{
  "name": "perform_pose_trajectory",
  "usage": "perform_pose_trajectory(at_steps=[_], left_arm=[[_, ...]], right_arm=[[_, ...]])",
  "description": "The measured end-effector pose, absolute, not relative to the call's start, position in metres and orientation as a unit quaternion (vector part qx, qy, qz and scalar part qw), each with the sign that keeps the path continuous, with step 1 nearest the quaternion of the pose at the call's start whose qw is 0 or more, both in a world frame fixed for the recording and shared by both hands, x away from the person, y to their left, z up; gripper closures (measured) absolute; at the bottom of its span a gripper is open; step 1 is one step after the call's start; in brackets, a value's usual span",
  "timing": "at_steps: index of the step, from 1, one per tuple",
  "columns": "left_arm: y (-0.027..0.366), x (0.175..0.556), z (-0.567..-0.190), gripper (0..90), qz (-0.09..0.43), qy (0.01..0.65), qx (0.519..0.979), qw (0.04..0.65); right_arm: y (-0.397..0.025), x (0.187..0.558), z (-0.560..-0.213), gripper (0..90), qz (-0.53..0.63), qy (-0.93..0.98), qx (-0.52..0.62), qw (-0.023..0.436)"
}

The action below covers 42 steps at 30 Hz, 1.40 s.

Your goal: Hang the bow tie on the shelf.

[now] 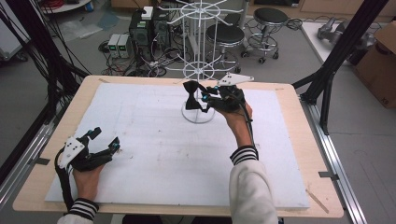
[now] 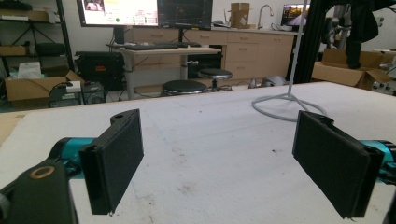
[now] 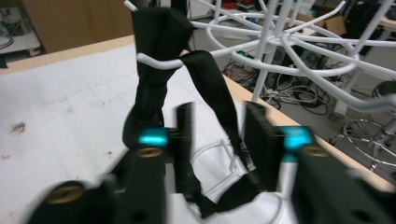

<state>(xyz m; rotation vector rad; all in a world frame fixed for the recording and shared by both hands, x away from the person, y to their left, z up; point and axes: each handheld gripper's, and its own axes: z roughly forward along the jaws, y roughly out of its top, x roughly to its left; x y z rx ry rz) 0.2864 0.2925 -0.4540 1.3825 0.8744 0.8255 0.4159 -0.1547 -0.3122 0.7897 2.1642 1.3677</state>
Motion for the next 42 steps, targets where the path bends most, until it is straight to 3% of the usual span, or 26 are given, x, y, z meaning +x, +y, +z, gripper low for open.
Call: perform_pose_trajectory(at_steps=[1, 3, 4, 5, 8, 18, 27, 42], left_arm=[[0.292, 0.286, -0.454, 16.6, 0.358, 0.378, 0.599, 0.609], [0.293, 0.286, -0.454, 16.5, 0.358, 0.377, 0.600, 0.608], [0.292, 0.286, -0.454, 16.5, 0.358, 0.377, 0.599, 0.609], [0.292, 0.286, -0.454, 16.5, 0.358, 0.377, 0.599, 0.609], [0.292, 0.286, -0.454, 16.5, 0.358, 0.377, 0.600, 0.609], [0.293, 0.286, -0.454, 16.4, 0.357, 0.378, 0.599, 0.609], [0.293, 0.286, -0.454, 16.4, 0.357, 0.379, 0.598, 0.609], [0.292, 0.286, -0.454, 16.5, 0.359, 0.377, 0.600, 0.608]], right_arm=[[-0.156, 0.413, -0.312, 43.6, 0.501, 0.780, 0.295, 0.230], [-0.157, 0.408, -0.313, 32.3, 0.502, 0.777, 0.299, 0.236], [-0.157, 0.408, -0.313, 32.3, 0.502, 0.777, 0.299, 0.236], [-0.159, 0.403, -0.313, 22.3, 0.499, 0.773, 0.310, 0.239], [-0.163, 0.394, -0.315, 11.4, 0.495, 0.769, 0.321, 0.245], [-0.190, 0.344, -0.333, 10.1, 0.492, 0.765, 0.323, 0.262], [-0.233, 0.298, -0.374, 10.1, 0.528, 0.706, 0.360, 0.304], [-0.261, 0.271, -0.433, 10.1, 0.523, 0.659, 0.395, 0.369]])
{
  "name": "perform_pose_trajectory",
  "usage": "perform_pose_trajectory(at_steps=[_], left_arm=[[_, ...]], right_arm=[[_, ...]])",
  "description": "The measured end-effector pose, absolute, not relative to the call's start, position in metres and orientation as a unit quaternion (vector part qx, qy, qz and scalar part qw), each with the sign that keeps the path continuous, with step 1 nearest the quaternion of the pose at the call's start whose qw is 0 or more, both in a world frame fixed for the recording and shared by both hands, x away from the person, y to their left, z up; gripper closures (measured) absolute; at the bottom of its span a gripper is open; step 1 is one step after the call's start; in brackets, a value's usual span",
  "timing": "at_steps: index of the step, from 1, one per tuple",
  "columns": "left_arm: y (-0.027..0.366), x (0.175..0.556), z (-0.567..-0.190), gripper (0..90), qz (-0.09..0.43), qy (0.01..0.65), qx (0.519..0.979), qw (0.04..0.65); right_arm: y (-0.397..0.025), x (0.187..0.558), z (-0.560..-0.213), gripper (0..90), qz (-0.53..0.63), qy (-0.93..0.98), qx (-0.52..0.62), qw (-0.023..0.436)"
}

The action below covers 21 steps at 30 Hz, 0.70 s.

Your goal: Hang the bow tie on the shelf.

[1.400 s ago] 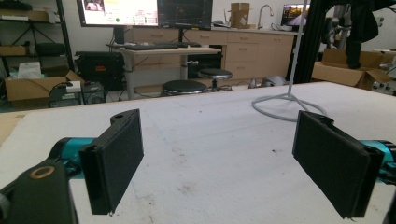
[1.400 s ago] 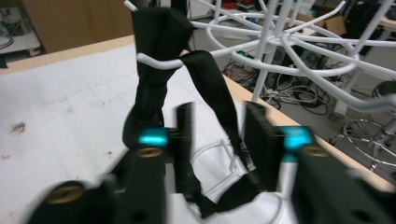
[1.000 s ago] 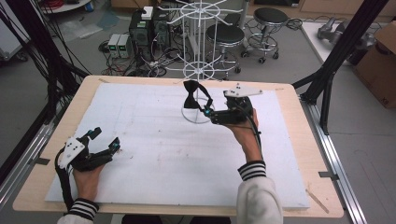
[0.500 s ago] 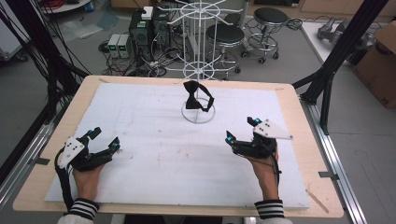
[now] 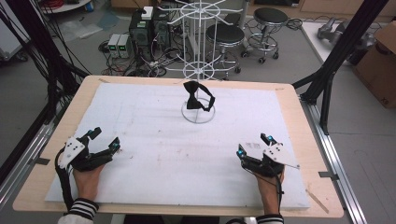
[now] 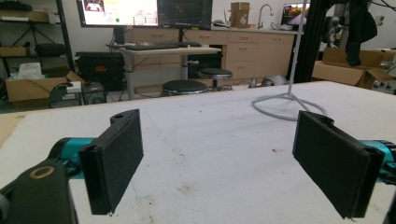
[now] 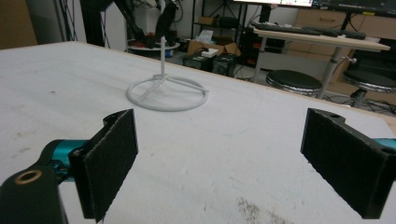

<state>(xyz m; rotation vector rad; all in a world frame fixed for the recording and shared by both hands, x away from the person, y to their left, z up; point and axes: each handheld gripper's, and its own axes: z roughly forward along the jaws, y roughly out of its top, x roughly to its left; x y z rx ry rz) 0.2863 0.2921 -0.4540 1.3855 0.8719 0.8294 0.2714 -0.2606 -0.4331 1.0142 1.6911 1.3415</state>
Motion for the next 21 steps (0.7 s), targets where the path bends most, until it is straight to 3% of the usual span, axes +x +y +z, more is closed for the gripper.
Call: perform_pose_trajectory(at_steps=[13, 21], left_arm=[[0.292, 0.286, -0.454, 16.3, 0.359, 0.375, 0.602, 0.607], [0.292, 0.285, -0.454, 16.0, 0.361, 0.372, 0.601, 0.608]], right_arm=[[-0.264, 0.268, -0.451, 10.2, 0.528, 0.615, 0.425, 0.402], [-0.264, 0.269, -0.451, 10.2, 0.527, 0.616, 0.430, 0.397]])
